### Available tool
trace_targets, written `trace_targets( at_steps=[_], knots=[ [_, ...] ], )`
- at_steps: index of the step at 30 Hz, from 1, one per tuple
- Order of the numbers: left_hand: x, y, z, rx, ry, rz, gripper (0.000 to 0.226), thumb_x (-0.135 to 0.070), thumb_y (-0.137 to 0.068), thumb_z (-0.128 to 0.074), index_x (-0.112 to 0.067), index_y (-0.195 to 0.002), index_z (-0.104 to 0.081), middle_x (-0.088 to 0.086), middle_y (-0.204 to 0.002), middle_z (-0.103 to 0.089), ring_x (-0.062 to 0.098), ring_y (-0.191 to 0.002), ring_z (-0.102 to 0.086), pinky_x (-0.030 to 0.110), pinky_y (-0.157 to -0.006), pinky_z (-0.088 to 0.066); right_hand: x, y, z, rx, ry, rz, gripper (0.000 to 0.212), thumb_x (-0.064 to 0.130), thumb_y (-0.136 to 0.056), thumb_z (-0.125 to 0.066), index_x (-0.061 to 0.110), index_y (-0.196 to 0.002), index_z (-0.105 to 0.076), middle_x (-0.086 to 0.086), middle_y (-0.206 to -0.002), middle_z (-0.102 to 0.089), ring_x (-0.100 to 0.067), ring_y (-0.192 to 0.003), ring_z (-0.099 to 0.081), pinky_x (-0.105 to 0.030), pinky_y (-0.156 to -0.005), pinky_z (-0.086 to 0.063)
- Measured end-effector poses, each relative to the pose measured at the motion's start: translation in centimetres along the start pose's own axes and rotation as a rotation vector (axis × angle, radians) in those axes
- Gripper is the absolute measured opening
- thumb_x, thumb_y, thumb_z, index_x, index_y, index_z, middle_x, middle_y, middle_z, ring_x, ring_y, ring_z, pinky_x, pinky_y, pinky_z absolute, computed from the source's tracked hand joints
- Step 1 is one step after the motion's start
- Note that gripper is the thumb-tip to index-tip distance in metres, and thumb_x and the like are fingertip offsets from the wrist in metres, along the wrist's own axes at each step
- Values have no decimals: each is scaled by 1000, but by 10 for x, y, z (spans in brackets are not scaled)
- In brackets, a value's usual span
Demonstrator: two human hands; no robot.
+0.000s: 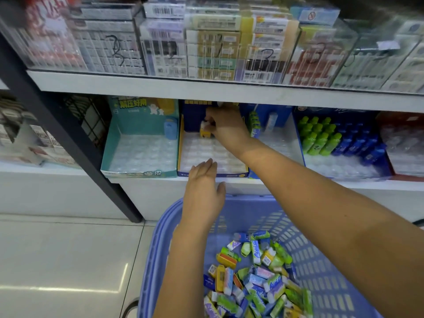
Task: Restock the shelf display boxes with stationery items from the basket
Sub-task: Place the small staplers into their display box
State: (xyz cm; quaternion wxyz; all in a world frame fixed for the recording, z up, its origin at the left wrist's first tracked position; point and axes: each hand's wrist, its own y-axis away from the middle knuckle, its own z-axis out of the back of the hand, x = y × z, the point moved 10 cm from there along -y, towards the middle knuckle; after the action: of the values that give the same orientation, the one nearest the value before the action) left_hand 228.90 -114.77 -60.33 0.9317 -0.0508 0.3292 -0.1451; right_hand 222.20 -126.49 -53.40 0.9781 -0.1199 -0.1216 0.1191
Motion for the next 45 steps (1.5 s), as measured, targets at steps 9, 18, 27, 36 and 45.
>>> trace_targets(
  at_steps=[9,18,27,36,45],
  knots=[
    [-19,31,24,-281,295,-41,25,-29,-93,-50,-13,-84,-67,1,-81,-67,17,-76,-61,29,-68,-47,-4,40,21,83,-101,-87,29,23,-91,-56,6,-114,-60,-13,-113,-60,-28,-104,-56,-29,-77,-41],
    [33,117,-188,791,-42,161,16,-14,-90,-54,-5,-87,-67,18,-88,-65,25,-77,-58,33,-65,-40,-84,283,-128,811,-100,-343,32,22,-81,-69,17,-112,-63,-5,-117,-64,-23,-110,-58,-27,-84,-44],
    [42,178,-247,1134,11,156,33,-3,-83,-66,-8,-115,-68,13,-115,-66,29,-101,-61,31,-80,-48,-67,353,-216,1026,-65,-40,54,15,-74,-75,19,-121,-51,-14,-120,-50,-32,-108,-49,-38,-81,-44],
    [60,177,-246,1026,196,351,21,-1,-79,-68,-6,-99,-73,16,-101,-71,21,-76,-59,31,-69,-49,-67,356,-219,1064,-37,-100,49,19,-80,-73,15,-125,-54,-10,-124,-58,-28,-115,-50,-41,-88,-49],
    [42,152,-228,845,367,394,21,-18,-81,-72,-10,-65,-61,-1,-58,-51,12,-56,-44,20,-55,-36,-101,326,-171,767,-411,-480,37,27,-66,-84,9,-97,-73,-6,-96,-67,-19,-83,-59,-27,-72,-45]
  ],
)
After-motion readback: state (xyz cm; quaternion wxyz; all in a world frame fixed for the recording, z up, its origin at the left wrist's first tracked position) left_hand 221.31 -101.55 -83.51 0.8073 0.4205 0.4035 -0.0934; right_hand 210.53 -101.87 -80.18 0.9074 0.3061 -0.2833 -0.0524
